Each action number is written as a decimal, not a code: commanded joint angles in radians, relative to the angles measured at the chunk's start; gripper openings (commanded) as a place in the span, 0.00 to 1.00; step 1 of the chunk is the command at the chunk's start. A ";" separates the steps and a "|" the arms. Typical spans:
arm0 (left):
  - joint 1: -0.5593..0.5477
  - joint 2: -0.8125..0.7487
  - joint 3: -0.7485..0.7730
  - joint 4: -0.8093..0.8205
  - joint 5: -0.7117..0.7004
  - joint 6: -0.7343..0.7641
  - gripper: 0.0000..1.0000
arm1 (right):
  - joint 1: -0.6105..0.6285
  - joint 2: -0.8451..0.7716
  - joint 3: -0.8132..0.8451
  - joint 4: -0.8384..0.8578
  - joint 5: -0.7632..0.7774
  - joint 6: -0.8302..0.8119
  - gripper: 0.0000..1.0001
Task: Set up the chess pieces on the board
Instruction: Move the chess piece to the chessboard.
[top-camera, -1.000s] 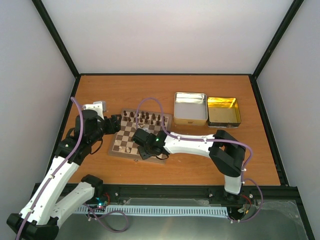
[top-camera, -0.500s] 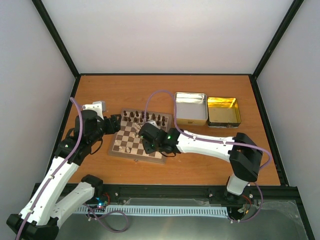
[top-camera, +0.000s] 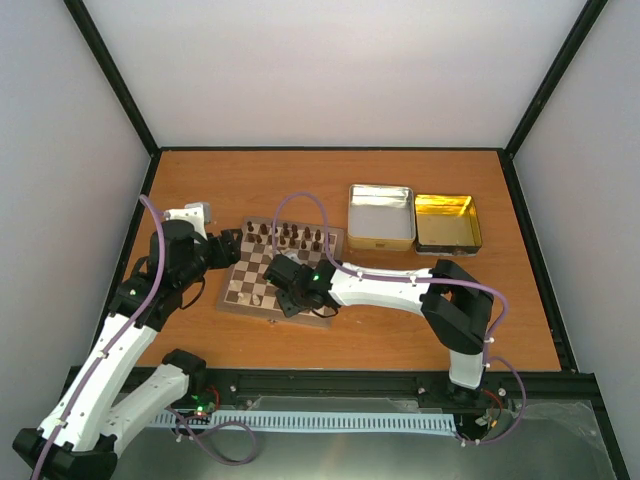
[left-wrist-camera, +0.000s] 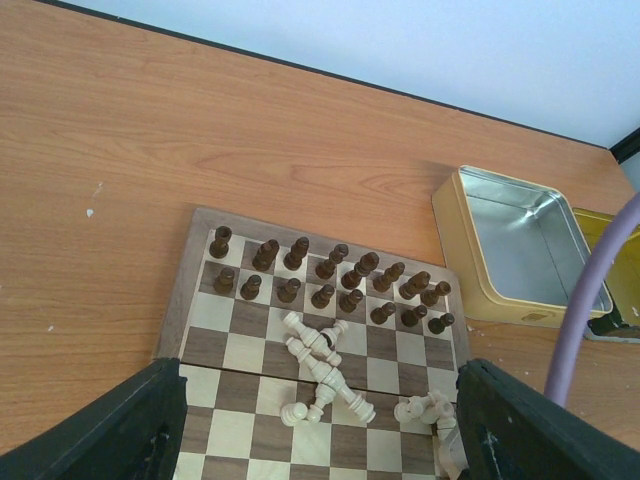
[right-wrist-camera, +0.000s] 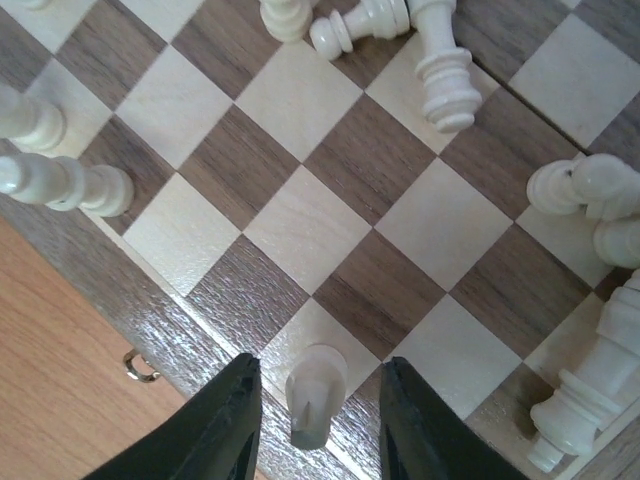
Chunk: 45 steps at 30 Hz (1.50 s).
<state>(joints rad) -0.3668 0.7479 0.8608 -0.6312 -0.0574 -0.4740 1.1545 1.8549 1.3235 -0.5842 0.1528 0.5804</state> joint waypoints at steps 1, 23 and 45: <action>-0.006 -0.009 0.007 -0.008 -0.007 -0.011 0.75 | 0.005 0.033 0.029 -0.024 -0.002 -0.019 0.29; -0.006 -0.006 -0.005 0.000 -0.003 -0.014 0.75 | 0.006 -0.018 -0.035 -0.116 0.044 0.045 0.10; -0.006 0.008 -0.002 0.014 0.014 -0.017 0.75 | 0.005 -0.047 0.004 -0.145 0.017 0.041 0.26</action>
<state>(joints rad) -0.3668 0.7547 0.8513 -0.6361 -0.0555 -0.4770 1.1557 1.8484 1.3067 -0.7147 0.1719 0.6155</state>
